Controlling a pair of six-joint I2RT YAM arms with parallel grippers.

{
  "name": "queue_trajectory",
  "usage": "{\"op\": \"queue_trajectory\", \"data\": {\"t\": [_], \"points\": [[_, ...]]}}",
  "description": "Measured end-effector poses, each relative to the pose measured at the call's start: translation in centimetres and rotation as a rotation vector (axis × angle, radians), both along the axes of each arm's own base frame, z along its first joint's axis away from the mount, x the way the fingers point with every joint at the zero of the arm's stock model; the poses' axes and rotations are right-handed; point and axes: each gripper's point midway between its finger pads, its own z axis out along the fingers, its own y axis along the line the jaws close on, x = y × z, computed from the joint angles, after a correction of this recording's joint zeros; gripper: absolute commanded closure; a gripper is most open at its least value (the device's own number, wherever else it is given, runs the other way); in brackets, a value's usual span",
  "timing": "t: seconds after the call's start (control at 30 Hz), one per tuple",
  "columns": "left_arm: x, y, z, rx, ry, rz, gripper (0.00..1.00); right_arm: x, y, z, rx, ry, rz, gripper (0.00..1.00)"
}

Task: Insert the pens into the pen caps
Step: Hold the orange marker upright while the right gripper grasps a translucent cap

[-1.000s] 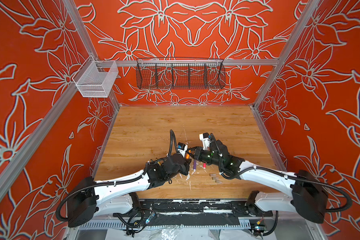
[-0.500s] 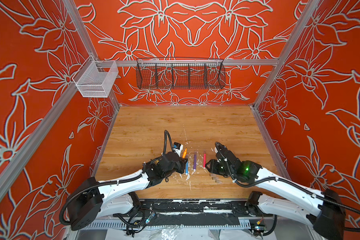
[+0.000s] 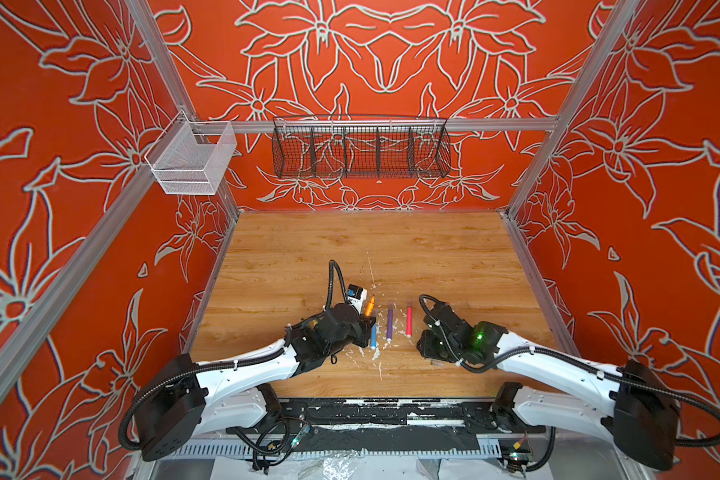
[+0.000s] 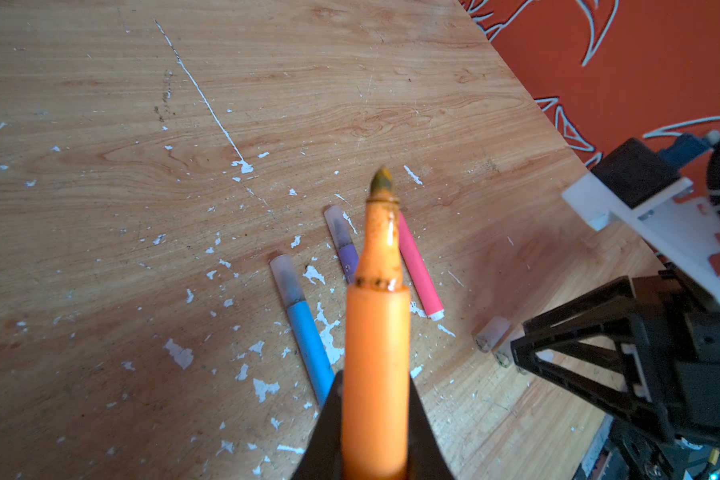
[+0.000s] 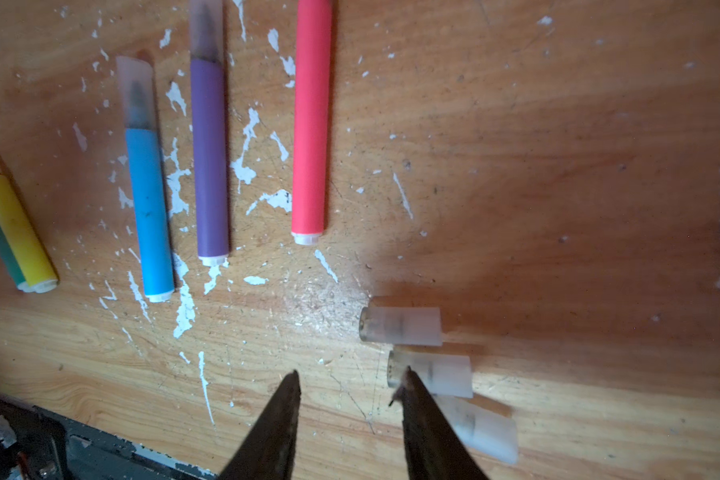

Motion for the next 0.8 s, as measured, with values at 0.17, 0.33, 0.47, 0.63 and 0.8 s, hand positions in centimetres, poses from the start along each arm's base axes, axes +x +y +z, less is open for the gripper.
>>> {"op": "queue_trajectory", "data": {"t": [0.17,0.33,0.47,0.63,0.8], "points": [[0.0,0.0,0.0,0.000,0.000,0.000,1.00,0.2,-0.4,-0.8,-0.039,0.003,-0.004,0.56],[0.0,0.0,0.0,0.000,0.000,0.001,1.00,0.3,-0.7,-2.0,-0.089,0.024,-0.005,0.56],[0.0,0.0,0.0,0.000,0.000,0.001,1.00,0.5,-0.8,-2.6,-0.113,0.031,-0.005,0.55],[0.0,0.0,0.0,0.001,-0.001,0.001,1.00,0.5,-0.9,-3.4,-0.148,0.048,0.003,0.53],[0.0,0.0,0.0,0.002,-0.001,0.002,1.00,1.3,-0.5,-3.3,-0.169,0.038,0.009,0.54]]}}
